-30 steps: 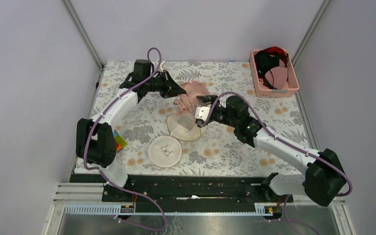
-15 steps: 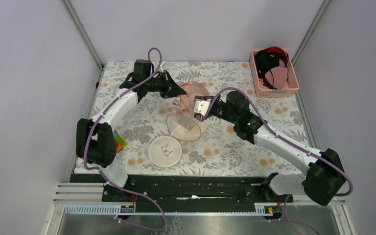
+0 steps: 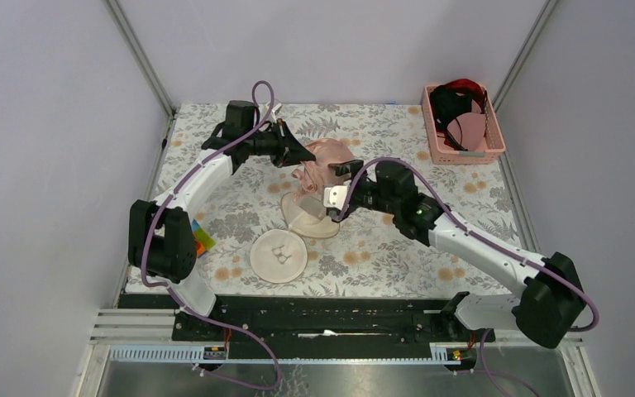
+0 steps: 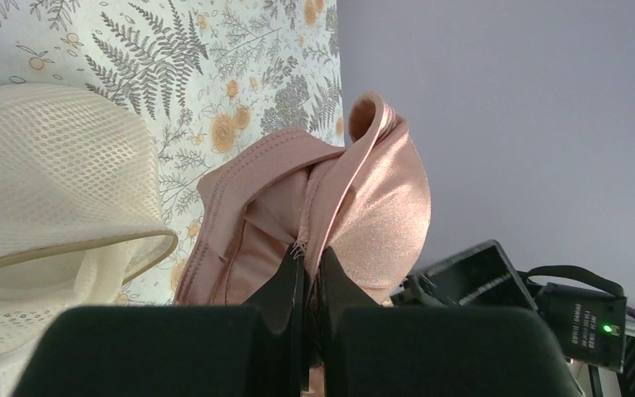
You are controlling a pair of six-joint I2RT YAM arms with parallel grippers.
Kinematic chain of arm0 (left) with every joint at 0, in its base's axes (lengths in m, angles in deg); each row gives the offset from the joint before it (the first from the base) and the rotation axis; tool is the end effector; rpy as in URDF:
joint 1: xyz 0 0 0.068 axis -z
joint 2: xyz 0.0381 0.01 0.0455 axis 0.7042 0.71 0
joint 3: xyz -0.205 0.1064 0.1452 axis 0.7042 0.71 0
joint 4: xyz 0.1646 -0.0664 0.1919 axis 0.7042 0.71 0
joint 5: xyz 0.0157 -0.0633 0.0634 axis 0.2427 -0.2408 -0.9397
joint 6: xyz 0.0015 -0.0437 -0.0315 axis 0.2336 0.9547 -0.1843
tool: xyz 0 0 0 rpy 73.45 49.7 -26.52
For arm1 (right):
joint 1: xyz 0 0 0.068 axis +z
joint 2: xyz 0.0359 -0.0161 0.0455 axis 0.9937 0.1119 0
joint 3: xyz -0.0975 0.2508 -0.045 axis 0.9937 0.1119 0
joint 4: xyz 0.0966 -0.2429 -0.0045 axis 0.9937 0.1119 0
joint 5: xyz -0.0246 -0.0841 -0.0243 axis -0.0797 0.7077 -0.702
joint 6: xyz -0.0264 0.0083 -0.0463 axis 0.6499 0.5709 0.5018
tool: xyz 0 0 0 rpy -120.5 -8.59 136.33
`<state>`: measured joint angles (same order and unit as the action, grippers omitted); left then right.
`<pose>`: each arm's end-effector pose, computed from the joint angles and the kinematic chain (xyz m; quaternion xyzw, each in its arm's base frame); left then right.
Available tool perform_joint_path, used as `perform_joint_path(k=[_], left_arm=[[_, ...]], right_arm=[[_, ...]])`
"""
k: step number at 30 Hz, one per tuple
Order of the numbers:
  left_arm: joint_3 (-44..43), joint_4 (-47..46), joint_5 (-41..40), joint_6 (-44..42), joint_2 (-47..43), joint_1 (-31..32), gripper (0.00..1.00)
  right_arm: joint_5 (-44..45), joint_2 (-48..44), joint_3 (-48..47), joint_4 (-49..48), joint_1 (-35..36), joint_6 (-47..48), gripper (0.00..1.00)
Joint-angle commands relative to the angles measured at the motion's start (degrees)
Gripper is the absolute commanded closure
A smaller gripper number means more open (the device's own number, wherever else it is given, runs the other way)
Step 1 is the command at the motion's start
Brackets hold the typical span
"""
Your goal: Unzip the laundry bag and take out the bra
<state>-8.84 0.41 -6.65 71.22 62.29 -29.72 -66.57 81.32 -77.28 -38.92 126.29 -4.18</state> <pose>0.3577 -0.1247 0.3053 -0.0411 0.8213 -0.5462 0.1592 0.2064 0.2083 0.3220 -0.6643 0.3793 0.0465 0.6424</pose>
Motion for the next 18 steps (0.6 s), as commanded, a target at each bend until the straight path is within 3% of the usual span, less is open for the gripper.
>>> perform_joint_path(k=[1,3,6,10,14,18], left_arm=[[-0.8,-3.0,3.3,0.9,-0.3,-0.2,1.00],[-0.6,-3.1,3.5,0.9,-0.4,-0.2,1.00],[-0.3,-3.1,3.5,1.1,-0.5,-0.2,1.00],[0.6,-3.6,3.3,1.6,-0.6,-0.2,1.00],[0.4,-3.4,2.8,1.2,-0.5,-0.3,1.00],[0.0,-2.6,1.4,-0.2,-0.3,-0.6,1.00]], right_arm=[[6.5,2.1,0.3,-7.0,1.0,2.5,0.21],[7.7,2.7,1.2,-9.3,1.1,3.7,0.23],[9.0,3.0,0.2,-10.7,1.1,2.5,0.39],[8.0,1.7,0.3,-10.5,1.1,1.6,0.74],[5.5,-0.5,0.8,-8.3,1.2,1.6,0.98],[5.5,-2.0,-1.2,-4.7,1.1,-1.3,1.00]])
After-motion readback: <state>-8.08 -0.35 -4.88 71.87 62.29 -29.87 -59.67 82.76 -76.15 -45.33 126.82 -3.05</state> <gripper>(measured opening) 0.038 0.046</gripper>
